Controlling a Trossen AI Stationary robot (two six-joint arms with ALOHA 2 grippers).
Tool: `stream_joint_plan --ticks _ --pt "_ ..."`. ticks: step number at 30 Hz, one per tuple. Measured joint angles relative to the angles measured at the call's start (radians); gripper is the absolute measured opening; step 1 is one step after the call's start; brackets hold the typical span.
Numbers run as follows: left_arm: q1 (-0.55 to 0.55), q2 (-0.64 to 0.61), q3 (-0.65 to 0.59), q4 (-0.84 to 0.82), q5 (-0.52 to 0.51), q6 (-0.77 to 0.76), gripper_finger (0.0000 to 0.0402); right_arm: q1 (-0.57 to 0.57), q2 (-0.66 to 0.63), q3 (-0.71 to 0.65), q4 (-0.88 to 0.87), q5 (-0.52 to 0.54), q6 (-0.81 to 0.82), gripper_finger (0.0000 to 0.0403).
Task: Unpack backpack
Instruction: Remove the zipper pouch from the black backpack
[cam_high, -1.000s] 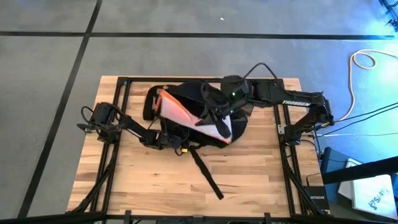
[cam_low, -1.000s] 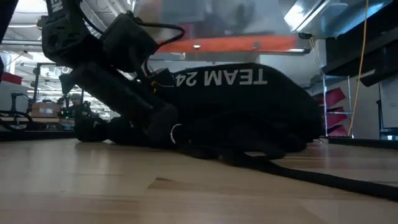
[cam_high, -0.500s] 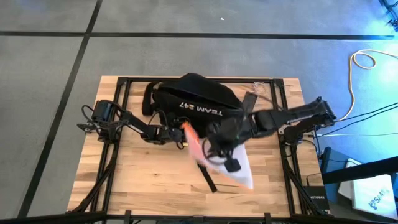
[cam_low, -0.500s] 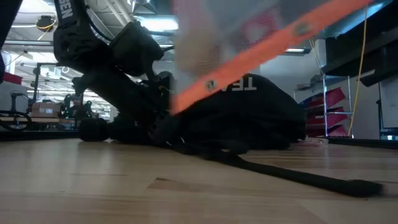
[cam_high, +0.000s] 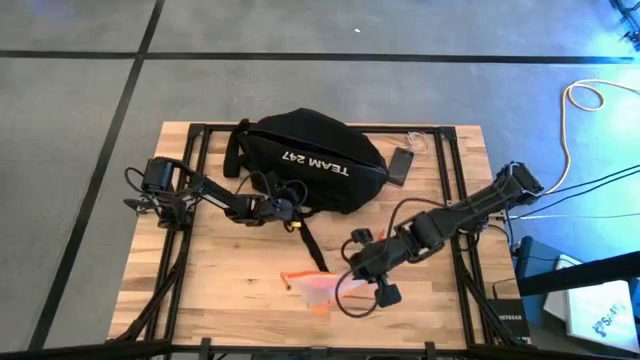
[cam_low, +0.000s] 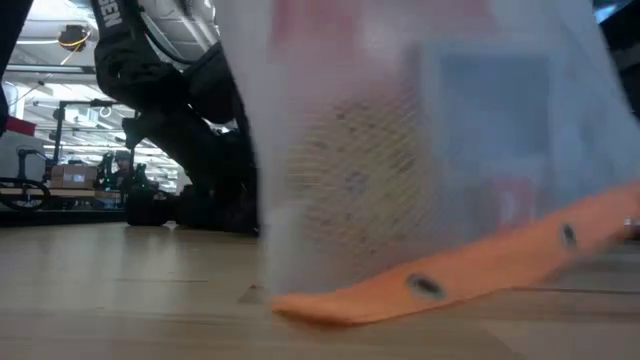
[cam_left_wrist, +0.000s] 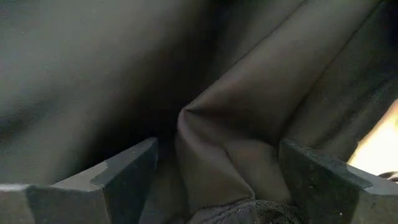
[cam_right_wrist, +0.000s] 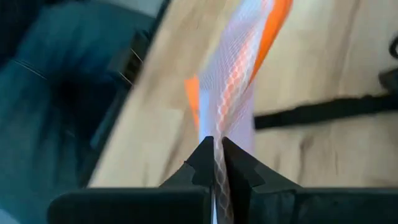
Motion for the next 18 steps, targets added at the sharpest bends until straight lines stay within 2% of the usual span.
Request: stream_joint_plan --ticks 3,8,13,18 --pt "-0.004 0.000 0.000 0.000 0.017 -0.011 0.0316 0.016 0.000 -0.041 -0.031 0.065 0.047 0.0000" --pt "-0.013 0.000 -0.002 0.002 0.041 -0.032 0.0316 0.015 -0.001 -0.092 -0.039 0.085 0.153 0.0000" --pt "-0.043 -0.001 -0.002 0.015 0.083 -0.045 0.0316 0.013 0.000 -0.147 -0.108 0.158 0.257 0.0000" --pt "-0.123 -0.059 -0.006 0.107 0.153 0.080 0.0316 0.014 0.000 -0.188 -0.194 0.178 0.419 0.0000"
